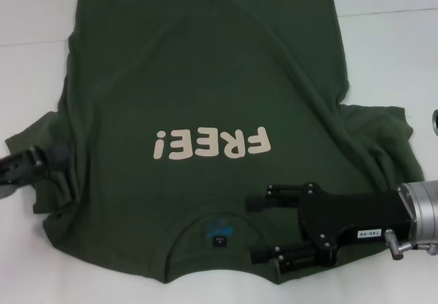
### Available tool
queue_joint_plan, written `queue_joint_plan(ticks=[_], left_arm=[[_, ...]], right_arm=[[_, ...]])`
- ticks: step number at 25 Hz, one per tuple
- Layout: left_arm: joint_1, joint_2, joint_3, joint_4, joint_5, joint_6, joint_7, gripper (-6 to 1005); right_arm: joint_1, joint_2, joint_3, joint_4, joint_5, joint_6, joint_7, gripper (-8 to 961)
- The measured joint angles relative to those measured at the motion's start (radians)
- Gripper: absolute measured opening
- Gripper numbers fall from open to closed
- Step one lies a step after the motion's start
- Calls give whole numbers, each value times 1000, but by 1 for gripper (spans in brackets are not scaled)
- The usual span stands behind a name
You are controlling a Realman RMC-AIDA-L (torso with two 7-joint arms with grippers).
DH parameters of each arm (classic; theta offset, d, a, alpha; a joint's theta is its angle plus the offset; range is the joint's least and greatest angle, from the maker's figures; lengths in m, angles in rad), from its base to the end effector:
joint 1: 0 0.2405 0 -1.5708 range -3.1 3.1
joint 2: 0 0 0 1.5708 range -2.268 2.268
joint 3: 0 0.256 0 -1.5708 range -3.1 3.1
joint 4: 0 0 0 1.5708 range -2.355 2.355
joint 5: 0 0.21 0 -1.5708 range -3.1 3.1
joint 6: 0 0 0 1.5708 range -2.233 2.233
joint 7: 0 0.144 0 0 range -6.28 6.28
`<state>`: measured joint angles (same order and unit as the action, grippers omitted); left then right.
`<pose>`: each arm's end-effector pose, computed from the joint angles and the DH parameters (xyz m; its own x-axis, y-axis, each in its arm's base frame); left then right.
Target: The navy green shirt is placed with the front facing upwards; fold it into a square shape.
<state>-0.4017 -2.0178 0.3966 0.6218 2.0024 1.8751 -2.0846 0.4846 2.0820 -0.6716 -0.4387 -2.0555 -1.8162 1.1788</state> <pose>-0.2995 0.2735 0.0553 0.1054 0.8178 0.5657 0.8200 -0.3934 0.4158 0.2636 0.2589 -0.0323 0.7316 -0.3605 -0.5786 -0.3400 -0.9286 0.1487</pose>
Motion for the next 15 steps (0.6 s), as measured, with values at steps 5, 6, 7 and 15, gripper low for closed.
queue_joint_plan(ticks=[5, 6, 7, 15], left_arm=[[-14, 14, 0, 41, 110, -91, -82, 781], [-14, 14, 0, 41, 110, -91, -82, 781], [-18, 17, 0, 41, 141, -117, -103, 781], [-52, 34, -1, 59, 252, -174, -195, 780]], right_arm=[[3, 1, 0, 0, 0, 2, 2, 880], [3, 1, 0, 0, 0, 2, 2, 880], [3, 1, 0, 0, 0, 3, 2, 880], [3, 0, 0, 0, 0, 6, 11, 880]])
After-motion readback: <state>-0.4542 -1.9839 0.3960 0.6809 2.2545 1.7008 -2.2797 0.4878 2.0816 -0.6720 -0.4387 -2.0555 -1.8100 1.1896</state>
